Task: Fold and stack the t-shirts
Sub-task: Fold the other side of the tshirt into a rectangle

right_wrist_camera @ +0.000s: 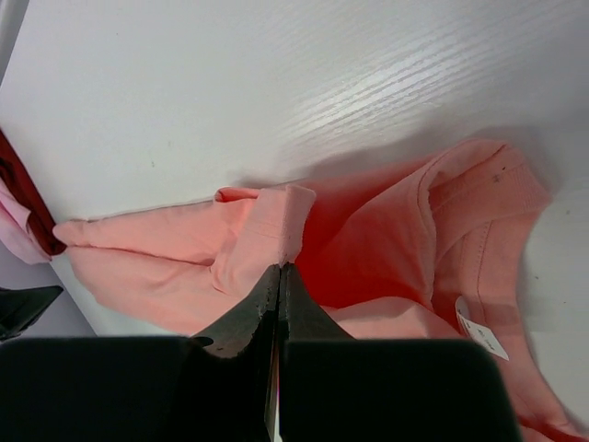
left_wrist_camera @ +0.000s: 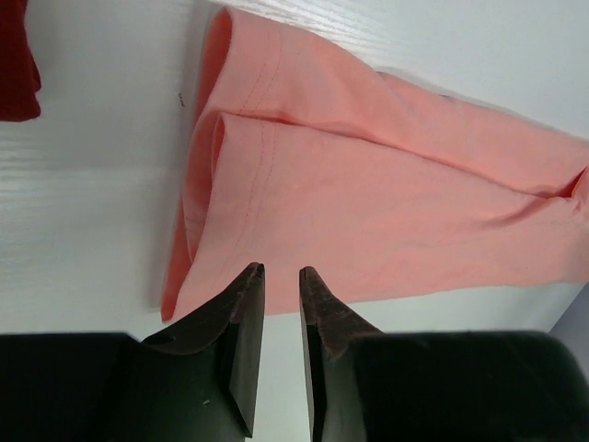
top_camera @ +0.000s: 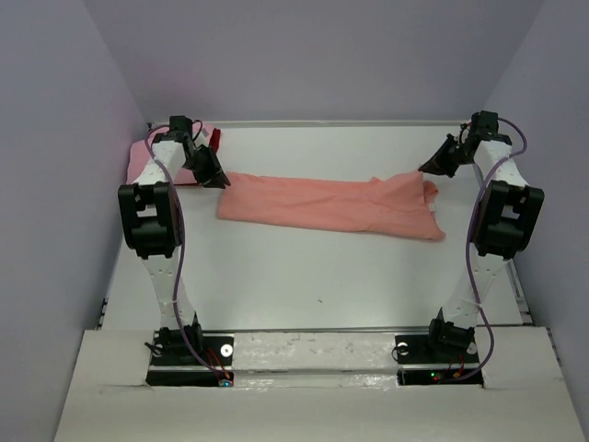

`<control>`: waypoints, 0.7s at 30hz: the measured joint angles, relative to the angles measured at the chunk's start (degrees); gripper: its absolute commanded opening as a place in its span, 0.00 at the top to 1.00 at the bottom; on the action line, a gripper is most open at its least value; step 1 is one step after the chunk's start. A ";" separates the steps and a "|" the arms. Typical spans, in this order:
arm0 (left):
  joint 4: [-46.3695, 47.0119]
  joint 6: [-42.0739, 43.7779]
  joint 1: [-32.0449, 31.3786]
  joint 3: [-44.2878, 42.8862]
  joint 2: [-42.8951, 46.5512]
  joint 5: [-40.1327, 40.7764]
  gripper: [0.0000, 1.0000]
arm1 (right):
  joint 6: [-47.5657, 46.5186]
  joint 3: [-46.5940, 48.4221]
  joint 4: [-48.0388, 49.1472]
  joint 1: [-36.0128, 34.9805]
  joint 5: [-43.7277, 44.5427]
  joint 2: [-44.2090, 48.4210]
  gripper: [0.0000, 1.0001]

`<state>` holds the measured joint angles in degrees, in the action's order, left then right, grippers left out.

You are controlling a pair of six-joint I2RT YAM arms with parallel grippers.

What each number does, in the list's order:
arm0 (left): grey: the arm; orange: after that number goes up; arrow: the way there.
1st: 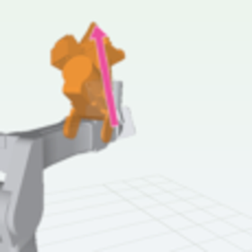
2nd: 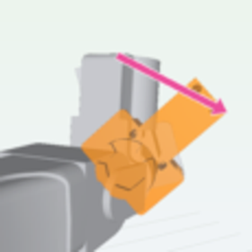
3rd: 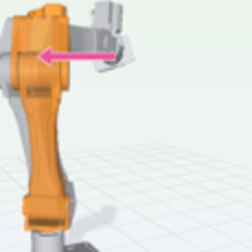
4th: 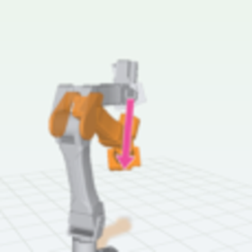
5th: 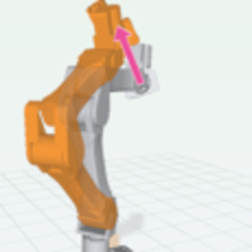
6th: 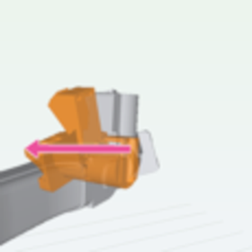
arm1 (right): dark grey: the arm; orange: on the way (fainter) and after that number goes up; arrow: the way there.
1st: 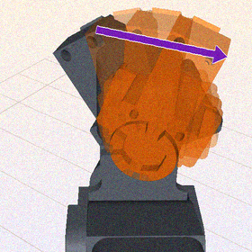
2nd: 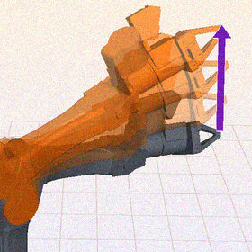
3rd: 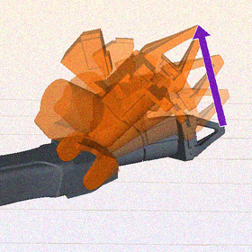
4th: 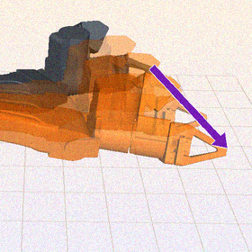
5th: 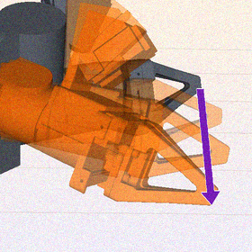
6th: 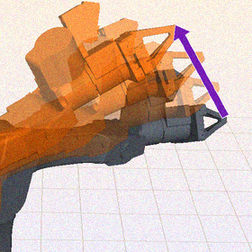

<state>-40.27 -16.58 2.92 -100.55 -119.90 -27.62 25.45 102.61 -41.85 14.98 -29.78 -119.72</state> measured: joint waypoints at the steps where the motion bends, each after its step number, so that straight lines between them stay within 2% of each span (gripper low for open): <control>1: 0.04 0.00 -0.17 0.13 -0.20 0.02 0.68 | -0.11 -0.15 0.00 0.00 0.24 0.00 1.00; 3: -0.09 0.00 -0.35 0.59 -0.46 0.02 0.68 | -0.22 -0.46 -0.11 0.00 1.01 -0.02 1.00; 5: -0.13 0.00 -0.37 0.70 -0.46 0.04 0.68 | -0.33 -0.46 -0.09 0.00 1.75 -0.04 0.92; 7: -0.07 0.00 -0.37 0.70 -0.46 0.04 0.68 | -0.46 -0.46 -0.11 0.00 2.08 -0.11 0.75; 8: -0.07 0.00 -0.35 0.70 -0.46 0.02 0.68 | -0.63 -0.46 -0.09 0.00 2.40 -0.31 0.57; 11: -0.09 0.00 -0.35 0.68 -0.46 0.04 0.67 | -1.05 -0.44 -0.24 0.00 3.45 -1.09 0.37; 12: -0.07 0.00 -0.35 0.68 -0.46 0.04 0.67 | -1.31 -0.39 -0.24 0.00 3.93 -1.51 0.33; 21: -0.09 -0.04 -0.52 0.70 -0.46 0.00 0.67 | -2.14 0.22 -2.54 0.00 8.44 -3.30 0.32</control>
<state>-40.36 -16.62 2.39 -99.85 -120.36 -27.62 23.31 102.83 -44.38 14.98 -21.34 -123.02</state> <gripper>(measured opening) 0.328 0.680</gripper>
